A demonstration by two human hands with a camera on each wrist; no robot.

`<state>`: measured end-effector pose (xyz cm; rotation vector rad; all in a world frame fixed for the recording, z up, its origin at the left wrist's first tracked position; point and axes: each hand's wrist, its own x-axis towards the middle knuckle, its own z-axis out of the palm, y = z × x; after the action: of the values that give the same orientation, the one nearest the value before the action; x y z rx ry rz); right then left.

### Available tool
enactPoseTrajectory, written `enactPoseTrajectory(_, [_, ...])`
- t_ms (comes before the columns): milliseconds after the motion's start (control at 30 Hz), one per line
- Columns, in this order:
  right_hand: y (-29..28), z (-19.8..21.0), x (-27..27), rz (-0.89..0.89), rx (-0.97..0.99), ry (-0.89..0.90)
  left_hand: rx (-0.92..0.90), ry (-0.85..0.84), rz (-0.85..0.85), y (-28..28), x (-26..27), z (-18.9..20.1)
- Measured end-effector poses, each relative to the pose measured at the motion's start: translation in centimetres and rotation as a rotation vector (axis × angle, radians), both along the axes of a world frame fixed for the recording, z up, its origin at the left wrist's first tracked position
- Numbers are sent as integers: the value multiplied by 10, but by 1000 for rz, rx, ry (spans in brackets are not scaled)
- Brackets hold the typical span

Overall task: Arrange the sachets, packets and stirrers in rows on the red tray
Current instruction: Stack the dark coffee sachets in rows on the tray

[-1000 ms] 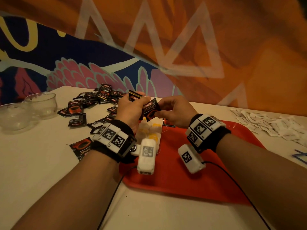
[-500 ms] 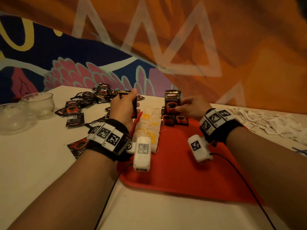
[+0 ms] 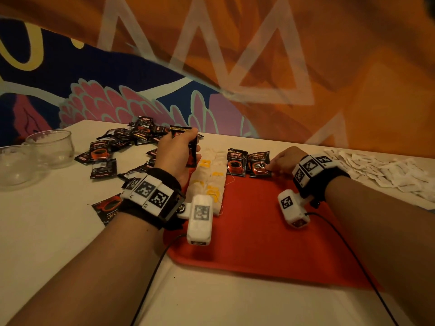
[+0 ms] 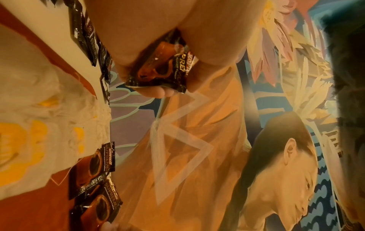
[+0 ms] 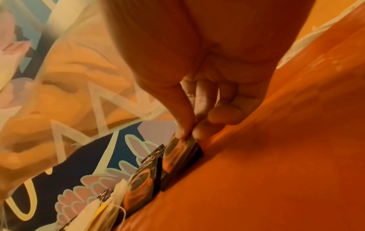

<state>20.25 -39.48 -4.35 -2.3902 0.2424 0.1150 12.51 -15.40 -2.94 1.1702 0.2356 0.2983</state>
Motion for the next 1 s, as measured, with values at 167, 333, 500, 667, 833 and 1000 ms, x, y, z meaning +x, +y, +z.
enactPoseTrajectory(167, [8,3,1,4,-22,57,-2,2,-3,1,-1,1])
enactPoseTrajectory(333, [12,5,-1,-7,-2,76,-5,0,-11,1,-1,1])
enactPoseTrajectory(500, [12,6,-3,-11,-11,82,-4,-1,-17,2,-1,0])
enactPoseTrajectory(667, [8,3,1,-11,-4,75,-36,21,-23,1,-1,1])
enactPoseTrajectory(833, [4,1,4,0,-78,27,-25,16,-5,2,-2,2])
enactPoseTrajectory(1000, [10,11,1,52,-65,-152,35,-28,-15,3,-1,-2])
